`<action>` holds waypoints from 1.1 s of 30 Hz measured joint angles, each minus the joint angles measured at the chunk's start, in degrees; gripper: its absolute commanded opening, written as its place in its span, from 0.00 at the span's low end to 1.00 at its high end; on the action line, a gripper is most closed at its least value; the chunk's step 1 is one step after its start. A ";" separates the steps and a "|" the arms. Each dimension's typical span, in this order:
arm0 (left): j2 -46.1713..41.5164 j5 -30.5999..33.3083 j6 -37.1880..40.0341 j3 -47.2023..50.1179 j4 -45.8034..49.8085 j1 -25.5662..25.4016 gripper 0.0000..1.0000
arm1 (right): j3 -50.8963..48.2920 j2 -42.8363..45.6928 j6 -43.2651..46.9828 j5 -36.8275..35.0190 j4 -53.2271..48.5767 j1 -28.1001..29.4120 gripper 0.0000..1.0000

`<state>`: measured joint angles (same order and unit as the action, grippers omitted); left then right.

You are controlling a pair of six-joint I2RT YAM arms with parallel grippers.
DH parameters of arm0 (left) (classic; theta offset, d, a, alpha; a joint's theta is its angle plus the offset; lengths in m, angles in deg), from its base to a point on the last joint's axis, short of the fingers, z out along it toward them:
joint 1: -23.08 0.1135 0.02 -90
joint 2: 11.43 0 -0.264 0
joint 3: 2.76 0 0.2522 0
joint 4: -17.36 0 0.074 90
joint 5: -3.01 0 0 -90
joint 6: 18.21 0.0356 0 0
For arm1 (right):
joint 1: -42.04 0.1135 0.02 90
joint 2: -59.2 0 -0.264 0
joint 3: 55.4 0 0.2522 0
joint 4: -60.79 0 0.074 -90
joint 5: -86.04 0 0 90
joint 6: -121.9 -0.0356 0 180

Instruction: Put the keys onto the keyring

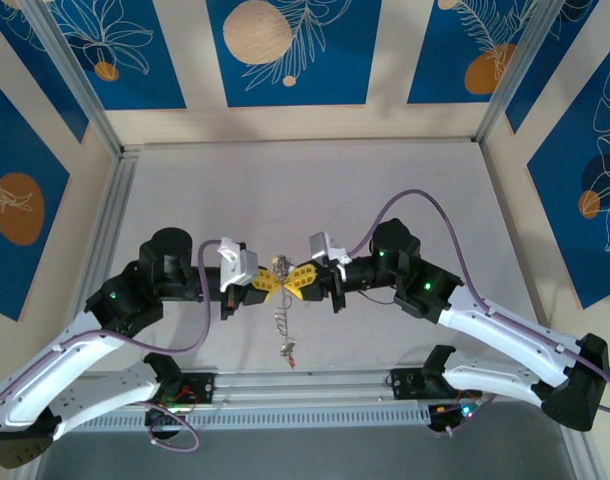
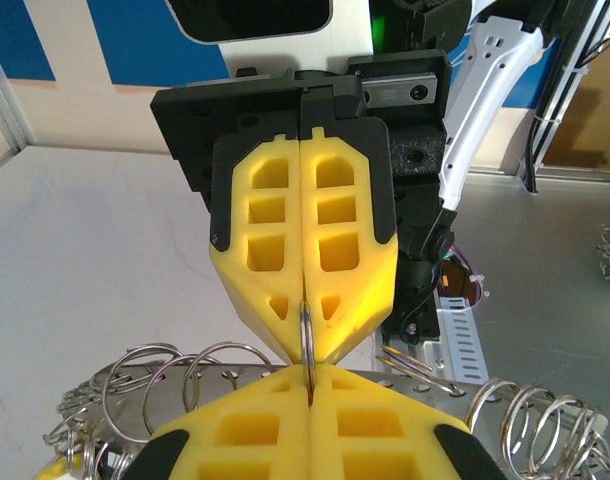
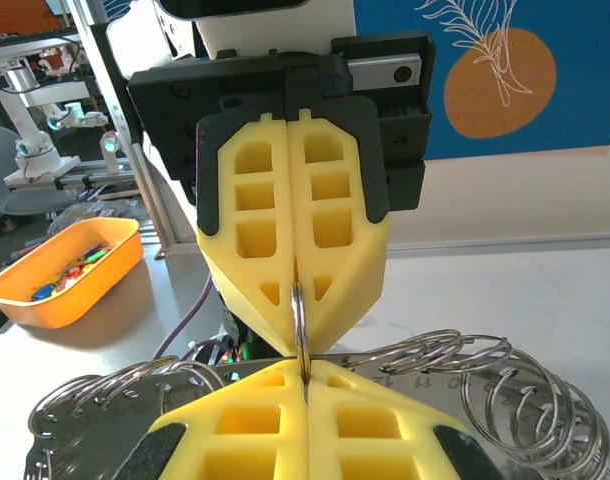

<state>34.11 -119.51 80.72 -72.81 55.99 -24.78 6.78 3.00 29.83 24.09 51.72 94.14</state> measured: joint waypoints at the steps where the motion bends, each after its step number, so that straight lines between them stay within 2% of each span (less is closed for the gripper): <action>1: 0.02 0.02 0.00 0.00 0.20 0.00 0.00 | 0.00 -0.17 0.15 0.00 0.00 0.02 0.00; 3: 0.28 0.13 0.00 0.00 0.46 0.04 0.00 | 0.00 -0.28 0.44 -0.15 -0.13 0.02 0.05; 7: 0.55 0.11 0.00 0.13 0.46 0.13 0.00 | 0.00 -0.28 0.57 -0.39 -0.66 0.02 0.07; 16: 1.16 -0.09 -0.02 0.85 -0.50 0.22 0.00 | 0.20 -0.96 -0.37 -0.39 -1.70 -0.90 0.21; 25: -0.24 -2.49 -1.38 2.58 -5.70 0.22 0.00 | 0.28 1.14 -3.63 1.18 -1.33 -1.46 0.01; 33: -0.37 -7.30 -1.99 2.80 -10.36 0.09 0.00 | 1.84 3.93 -3.30 -1.14 -3.19 1.18 0.00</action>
<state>33.74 -126.81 78.73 -70.02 45.63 -24.69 8.62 6.93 26.53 22.96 48.53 95.32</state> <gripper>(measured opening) 0.048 0.054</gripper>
